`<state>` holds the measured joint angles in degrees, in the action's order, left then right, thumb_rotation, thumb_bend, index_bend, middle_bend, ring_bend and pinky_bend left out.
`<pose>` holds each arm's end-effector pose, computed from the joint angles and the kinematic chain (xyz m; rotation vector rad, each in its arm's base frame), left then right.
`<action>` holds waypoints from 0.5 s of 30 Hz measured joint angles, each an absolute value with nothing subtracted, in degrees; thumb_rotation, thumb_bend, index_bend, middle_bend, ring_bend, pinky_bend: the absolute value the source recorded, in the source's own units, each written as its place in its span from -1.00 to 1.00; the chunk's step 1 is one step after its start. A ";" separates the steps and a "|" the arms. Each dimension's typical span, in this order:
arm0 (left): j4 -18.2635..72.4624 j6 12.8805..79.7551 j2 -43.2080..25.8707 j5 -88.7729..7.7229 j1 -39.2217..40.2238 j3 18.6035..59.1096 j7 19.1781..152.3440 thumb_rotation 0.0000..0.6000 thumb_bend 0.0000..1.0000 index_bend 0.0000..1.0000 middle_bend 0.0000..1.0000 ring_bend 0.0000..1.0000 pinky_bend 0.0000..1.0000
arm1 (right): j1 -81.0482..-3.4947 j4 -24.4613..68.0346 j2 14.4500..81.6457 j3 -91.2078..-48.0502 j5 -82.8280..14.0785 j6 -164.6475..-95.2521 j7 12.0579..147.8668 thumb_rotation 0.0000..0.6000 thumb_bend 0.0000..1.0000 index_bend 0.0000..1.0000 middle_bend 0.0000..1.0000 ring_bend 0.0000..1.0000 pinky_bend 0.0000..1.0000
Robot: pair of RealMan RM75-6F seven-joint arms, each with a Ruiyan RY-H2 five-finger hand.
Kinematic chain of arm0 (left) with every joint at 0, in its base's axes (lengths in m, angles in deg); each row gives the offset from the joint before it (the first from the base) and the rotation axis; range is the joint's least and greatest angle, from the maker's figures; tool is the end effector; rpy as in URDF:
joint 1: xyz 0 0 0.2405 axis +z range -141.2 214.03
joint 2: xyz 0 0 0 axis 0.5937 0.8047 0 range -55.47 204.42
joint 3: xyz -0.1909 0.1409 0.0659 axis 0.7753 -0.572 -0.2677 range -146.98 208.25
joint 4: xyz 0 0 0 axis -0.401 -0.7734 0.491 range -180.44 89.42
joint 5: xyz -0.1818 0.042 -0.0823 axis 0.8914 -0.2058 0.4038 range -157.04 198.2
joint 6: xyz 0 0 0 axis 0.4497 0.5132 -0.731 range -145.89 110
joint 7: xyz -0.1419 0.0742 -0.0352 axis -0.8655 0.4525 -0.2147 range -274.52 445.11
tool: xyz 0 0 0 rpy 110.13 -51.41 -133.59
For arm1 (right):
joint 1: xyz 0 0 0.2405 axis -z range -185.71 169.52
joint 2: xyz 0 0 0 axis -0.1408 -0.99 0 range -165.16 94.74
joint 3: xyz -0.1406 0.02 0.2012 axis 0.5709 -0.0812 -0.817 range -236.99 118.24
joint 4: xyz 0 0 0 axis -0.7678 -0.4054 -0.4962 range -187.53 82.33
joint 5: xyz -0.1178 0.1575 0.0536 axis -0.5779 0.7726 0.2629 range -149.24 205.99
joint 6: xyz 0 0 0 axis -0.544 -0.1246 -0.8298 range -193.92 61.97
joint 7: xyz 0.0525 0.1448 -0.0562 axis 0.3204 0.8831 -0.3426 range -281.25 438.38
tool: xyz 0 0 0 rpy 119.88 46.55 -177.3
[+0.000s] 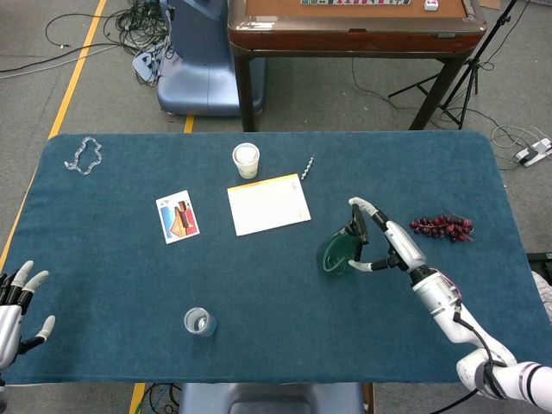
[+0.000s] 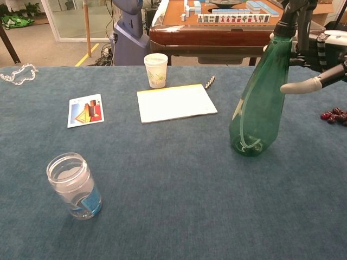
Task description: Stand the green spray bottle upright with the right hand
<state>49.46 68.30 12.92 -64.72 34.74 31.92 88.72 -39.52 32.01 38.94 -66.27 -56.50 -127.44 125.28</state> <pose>-0.3076 0.1769 0.1695 -1.3679 -0.9021 -0.8101 -0.2034 -0.3305 0.0679 1.4770 -1.6656 1.4796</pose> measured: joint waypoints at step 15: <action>49.37 67.47 12.86 -64.48 33.71 32.51 89.06 1.00 -0.28 -0.72 -1.00 -1.00 -1.00 | -26.74 41.28 32.73 -62.19 -56.21 -144.38 89.76 1.00 -0.58 -0.88 -0.65 -0.87 -0.87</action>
